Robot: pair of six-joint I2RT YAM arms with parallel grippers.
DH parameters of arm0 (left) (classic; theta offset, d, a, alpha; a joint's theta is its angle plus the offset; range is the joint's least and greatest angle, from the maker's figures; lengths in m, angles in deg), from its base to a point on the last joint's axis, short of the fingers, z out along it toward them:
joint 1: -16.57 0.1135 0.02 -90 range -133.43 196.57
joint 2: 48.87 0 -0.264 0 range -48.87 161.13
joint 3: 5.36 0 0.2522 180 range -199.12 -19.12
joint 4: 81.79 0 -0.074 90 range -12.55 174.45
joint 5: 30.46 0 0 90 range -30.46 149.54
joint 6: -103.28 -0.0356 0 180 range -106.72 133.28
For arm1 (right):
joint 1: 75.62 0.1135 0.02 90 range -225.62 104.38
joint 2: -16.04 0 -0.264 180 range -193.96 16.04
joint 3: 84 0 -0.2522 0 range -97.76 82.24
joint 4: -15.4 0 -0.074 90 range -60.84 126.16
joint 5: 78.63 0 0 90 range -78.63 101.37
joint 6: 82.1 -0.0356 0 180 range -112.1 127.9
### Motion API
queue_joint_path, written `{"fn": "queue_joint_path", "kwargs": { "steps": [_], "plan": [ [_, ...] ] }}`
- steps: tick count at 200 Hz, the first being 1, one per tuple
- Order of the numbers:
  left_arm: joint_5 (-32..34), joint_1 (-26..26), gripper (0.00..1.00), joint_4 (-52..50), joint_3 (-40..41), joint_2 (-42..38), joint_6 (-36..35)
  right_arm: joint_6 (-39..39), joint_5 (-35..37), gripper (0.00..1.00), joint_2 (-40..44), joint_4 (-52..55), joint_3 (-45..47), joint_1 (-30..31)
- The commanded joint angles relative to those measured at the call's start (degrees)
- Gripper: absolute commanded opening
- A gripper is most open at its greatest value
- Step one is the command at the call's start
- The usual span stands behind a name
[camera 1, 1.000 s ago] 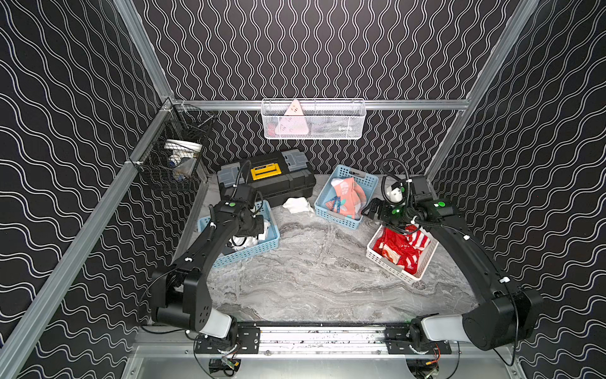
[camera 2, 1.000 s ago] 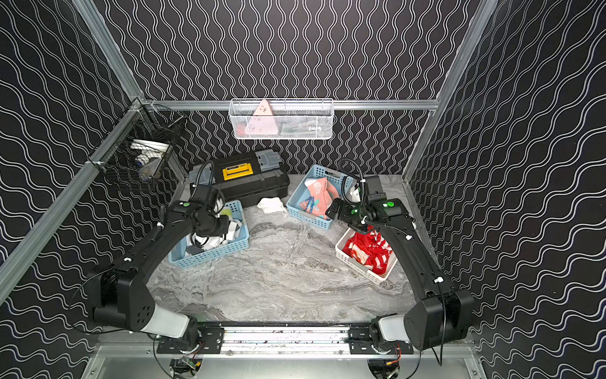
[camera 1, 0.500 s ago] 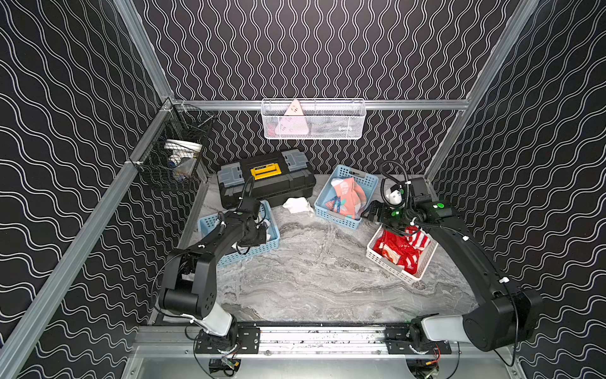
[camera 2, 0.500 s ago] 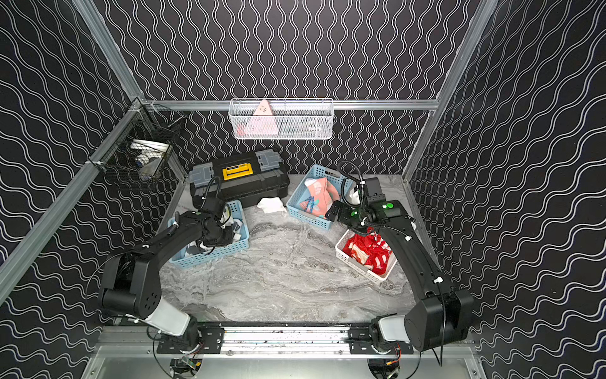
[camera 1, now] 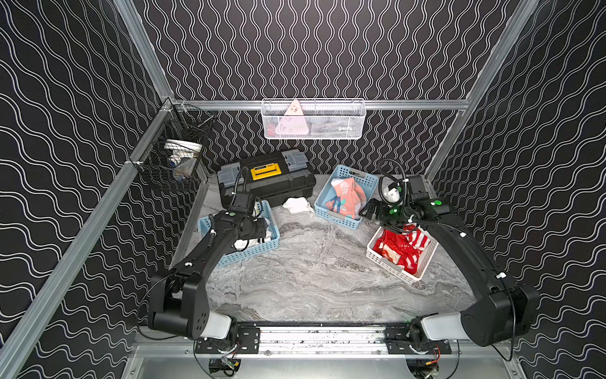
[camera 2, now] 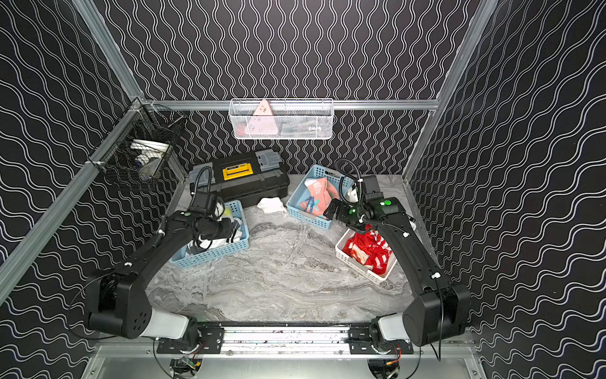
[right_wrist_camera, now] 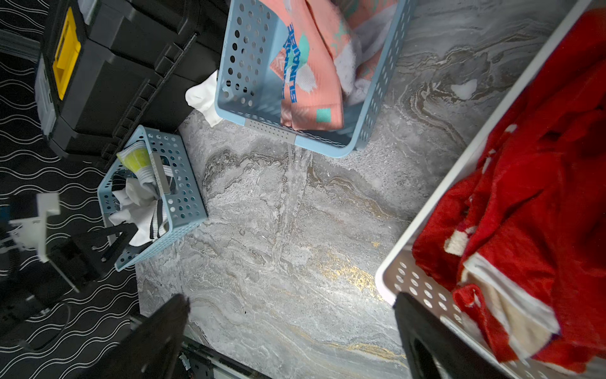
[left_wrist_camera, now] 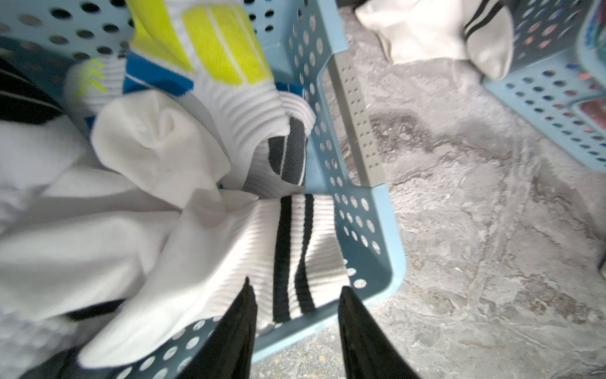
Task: Sort the socks into the basket by color
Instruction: Place the sock in the bin, then pick up the sock at the center of the board.
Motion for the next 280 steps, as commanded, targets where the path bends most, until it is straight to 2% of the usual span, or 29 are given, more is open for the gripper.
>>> {"fn": "queue_joint_path", "kwargs": {
  "steps": [1, 15, 55, 99, 122, 144, 177, 237, 280],
  "plan": [
    [-1.0, 0.1, 0.51, -2.4, -2.2, -2.1, 0.7, 0.3, 0.0, 1.0, -0.6, 0.4, -0.8, 0.2],
    [-1.8, 0.1, 0.56, -3.4, -4.2, -2.3, 0.6, 0.3, 0.1, 1.0, -0.8, 0.3, -0.9, 0.4],
    [-4.0, -1.2, 0.59, -2.2, -8.8, -1.0, 1.5, 0.2, 0.4, 1.0, -0.9, 0.3, -1.1, 0.9],
    [-2.3, -7.7, 0.62, 1.1, -12.6, 4.1, 2.2, 0.8, 0.2, 1.0, -0.1, 0.4, -1.2, 1.0],
    [0.5, -12.2, 0.64, 3.8, -14.5, 8.1, 2.3, 0.9, 0.3, 1.0, 0.1, 0.5, -1.3, 0.9],
    [2.7, -14.3, 0.65, 7.3, -15.6, 12.7, 3.1, 0.8, 0.1, 1.0, 0.2, 0.3, -1.0, 1.0],
    [6.3, -15.8, 0.67, 15.0, -15.4, 19.1, 3.1, 1.1, 0.5, 1.0, 0.6, 0.1, -0.6, 1.0],
    [6.3, -17.2, 0.71, 25.7, -18.4, 30.4, 3.5, 1.8, 1.3, 1.0, -0.1, 0.1, -1.2, 0.9],
    [7.2, -17.5, 0.73, 31.8, -21.3, 35.3, 4.8, 2.2, 1.8, 1.0, -1.3, 0.5, -2.3, 0.9]
  ]
}}
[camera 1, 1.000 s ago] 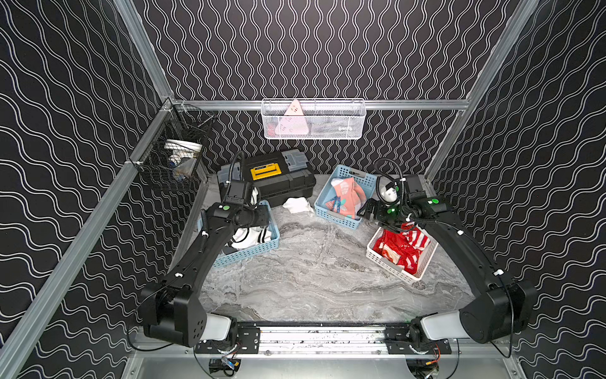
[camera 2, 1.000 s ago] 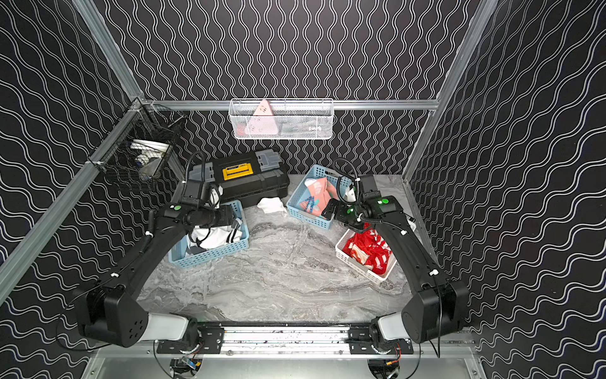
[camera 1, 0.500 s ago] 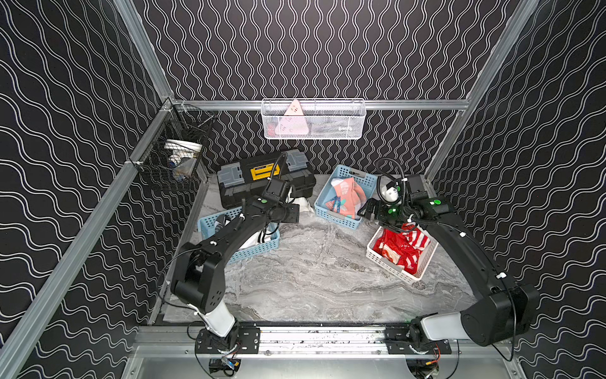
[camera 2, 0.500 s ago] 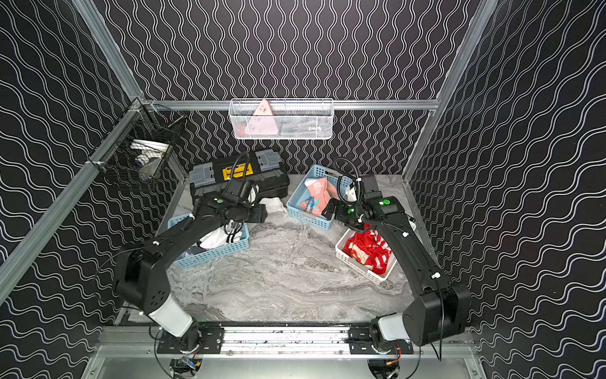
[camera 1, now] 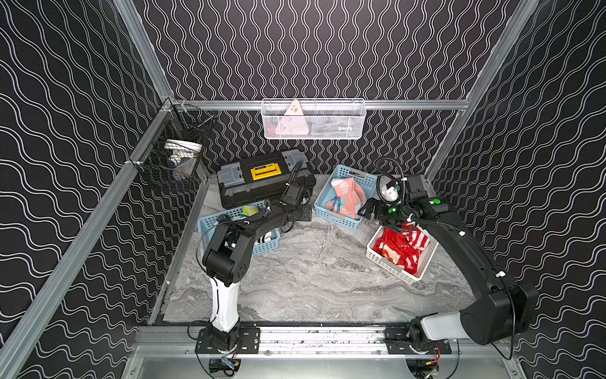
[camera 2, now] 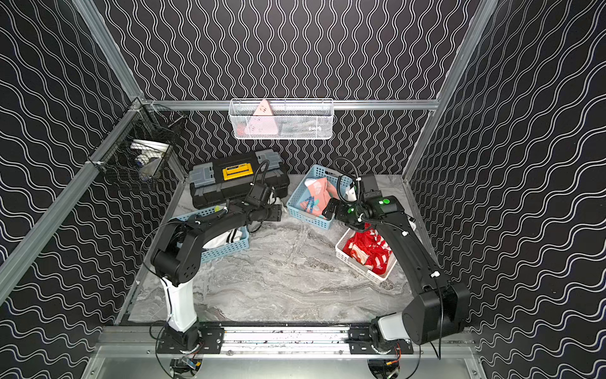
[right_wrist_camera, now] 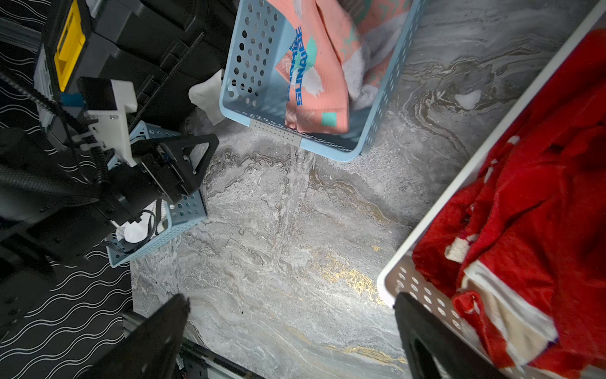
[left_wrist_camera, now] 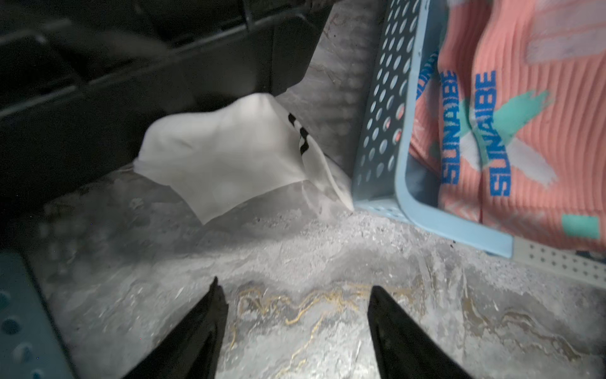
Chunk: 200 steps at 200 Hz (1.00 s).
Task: Sort the socks into the basket by color
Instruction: Pick up the sock at the center of the board.
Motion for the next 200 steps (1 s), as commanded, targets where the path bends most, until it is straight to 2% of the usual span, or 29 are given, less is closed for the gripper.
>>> {"fn": "queue_joint_path", "kwargs": {
  "steps": [1, 81, 111, 135, 144, 162, 200],
  "plan": [
    [1.0, -0.1, 0.73, 6.1, -2.3, 2.1, 1.4, 0.8, 1.2, 1.0, -0.6, 0.2, -1.0, 0.1],
    [2.8, -0.1, 0.73, 6.6, -8.3, 9.3, 1.6, 1.6, 1.8, 1.0, -2.4, 0.2, -2.2, -0.8],
    [2.4, -0.1, 0.7, 6.5, -9.4, 11.5, 2.0, 1.8, 1.6, 1.0, -2.7, 0.3, -2.6, -1.0],
    [2.3, -0.1, 0.64, 7.2, -9.5, 12.0, 2.4, 2.0, 1.7, 1.0, -3.0, 0.6, -2.8, -1.0],
    [2.0, -0.1, 0.57, 7.0, -9.7, 12.3, 2.4, 2.1, 1.7, 1.0, -3.0, 0.7, -2.9, -1.1],
    [1.5, -0.1, 0.37, 6.7, -10.0, 12.5, 2.6, 1.9, 1.5, 1.0, -2.9, 0.5, -2.6, -1.0],
    [0.3, -0.1, 0.07, 7.0, -9.0, 11.1, 2.1, 1.6, 1.1, 1.0, -2.7, 0.4, -2.3, -1.1]
  ]
}}
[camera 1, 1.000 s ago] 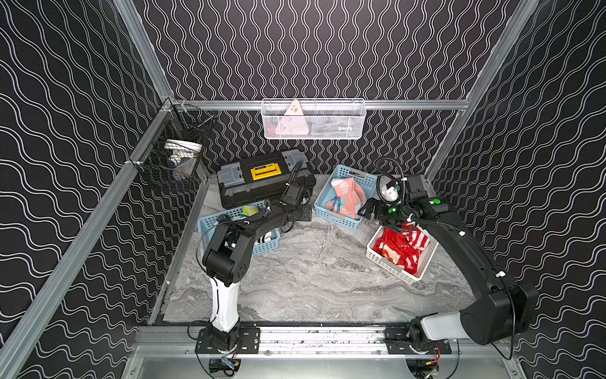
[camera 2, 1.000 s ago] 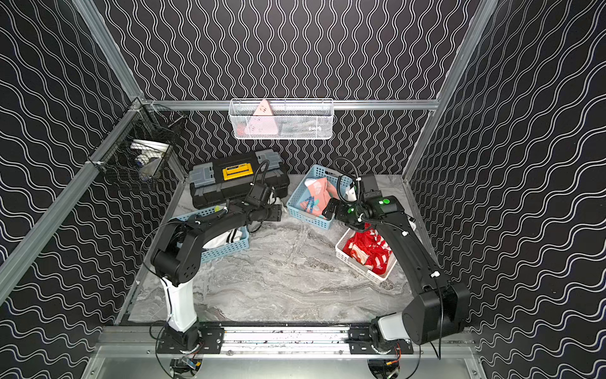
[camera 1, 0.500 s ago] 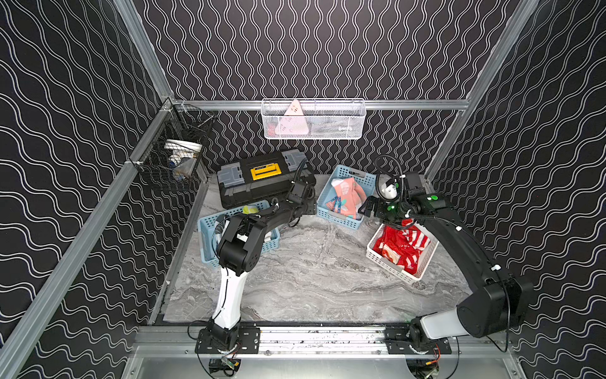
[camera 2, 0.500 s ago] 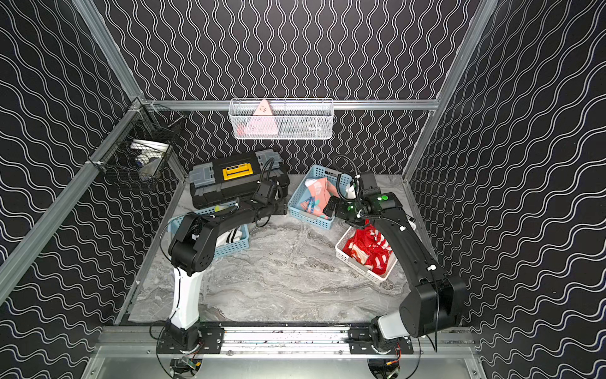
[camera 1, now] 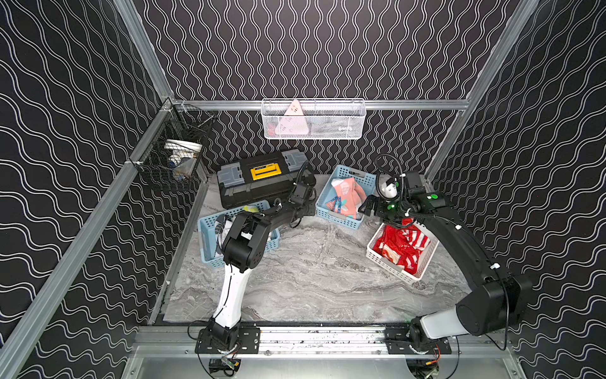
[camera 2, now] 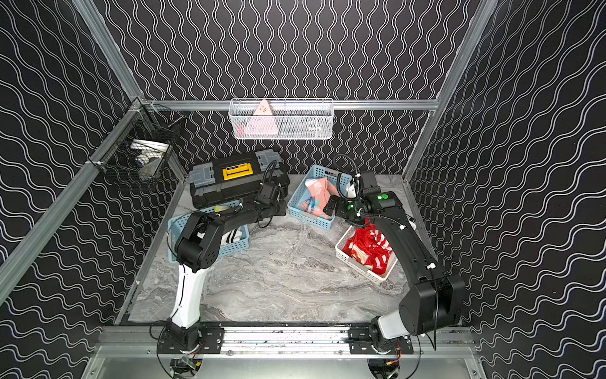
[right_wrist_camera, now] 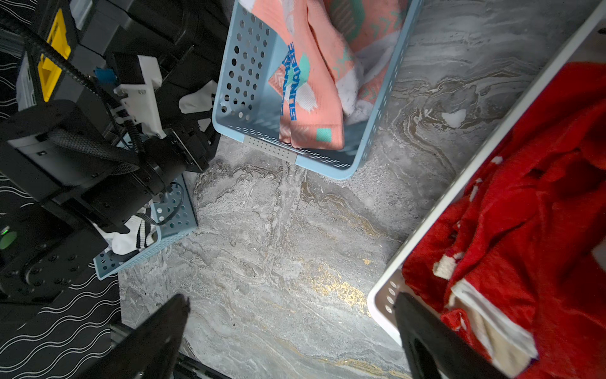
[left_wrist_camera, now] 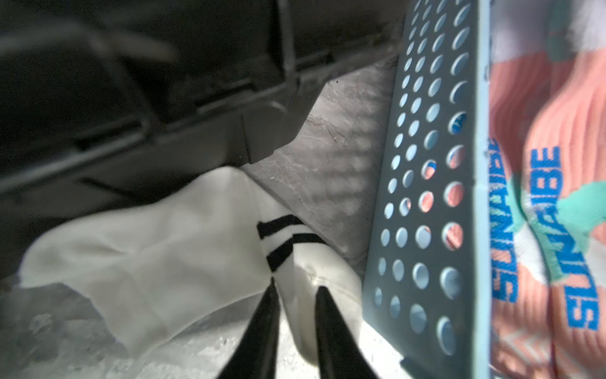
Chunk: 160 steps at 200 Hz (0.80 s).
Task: Sort the socks into the basket by color
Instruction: Pick up the sock at the center of the board.
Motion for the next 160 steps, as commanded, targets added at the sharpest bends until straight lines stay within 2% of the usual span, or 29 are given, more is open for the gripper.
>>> {"fn": "queue_joint_path", "kwargs": {
  "steps": [1, 12, 95, 160],
  "plan": [
    [-1.2, 0.0, 0.07, 1.2, 0.3, -1.3, 0.7, 0.3, -0.1, 1.0, 0.2, 0.2, 0.1, -0.1],
    [-1.7, 0.0, 0.0, 0.8, 0.7, -2.2, 0.5, 0.3, -0.2, 1.0, 0.2, 0.2, 0.3, -0.1],
    [-3.9, 0.0, 0.0, -6.2, 6.3, -15.9, -2.0, 0.2, -1.9, 1.0, 1.0, -0.5, 1.8, -0.1],
    [-2.2, 0.0, 0.0, -20.6, 7.7, -30.6, -3.1, 0.5, -2.7, 1.0, 1.6, -0.7, 2.9, -0.1]
  ]
}}
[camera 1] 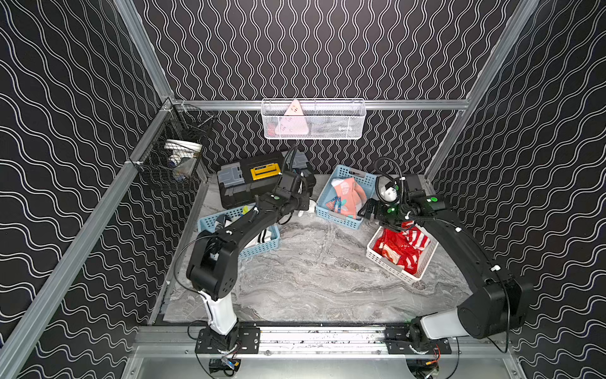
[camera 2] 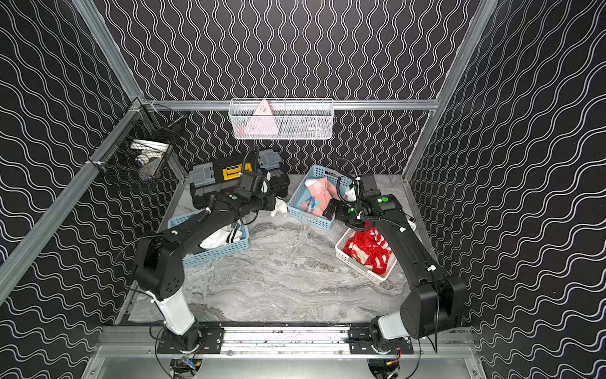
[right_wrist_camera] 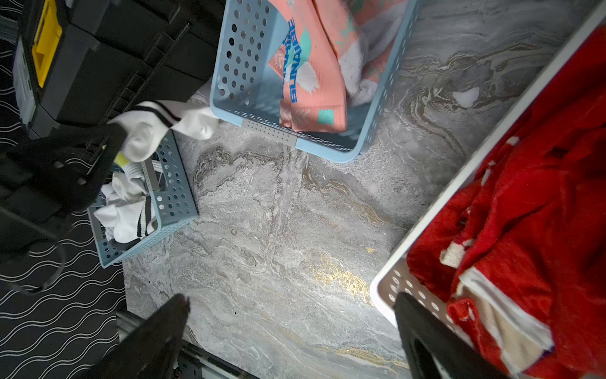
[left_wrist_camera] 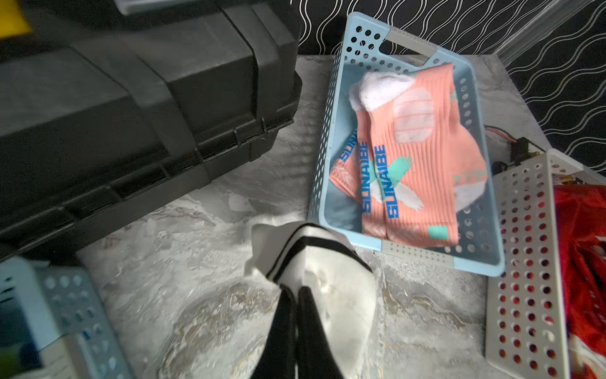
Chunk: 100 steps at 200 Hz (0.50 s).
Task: Sort the socks into the basket by color
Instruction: Pick up the sock at the center of the board.
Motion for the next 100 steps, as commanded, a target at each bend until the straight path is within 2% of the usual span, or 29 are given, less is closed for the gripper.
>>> {"fn": "queue_joint_path", "kwargs": {
  "steps": [1, 47, 100],
  "plan": [
    [1.3, 0.0, 0.0, -7.6, 0.3, -4.8, -0.9, 0.5, -0.8, 1.0, 0.3, -0.6, 0.2, 0.0],
    [5.3, 2.9, 0.0, -19.5, 1.5, -16.2, 0.7, 0.5, -2.3, 1.0, 0.1, -1.0, 0.6, 0.1],
    [6.7, 14.2, 0.0, -30.1, 3.0, -25.6, 0.2, 0.2, -3.1, 1.0, -0.5, -0.9, 0.4, 1.0]
  ]
}}
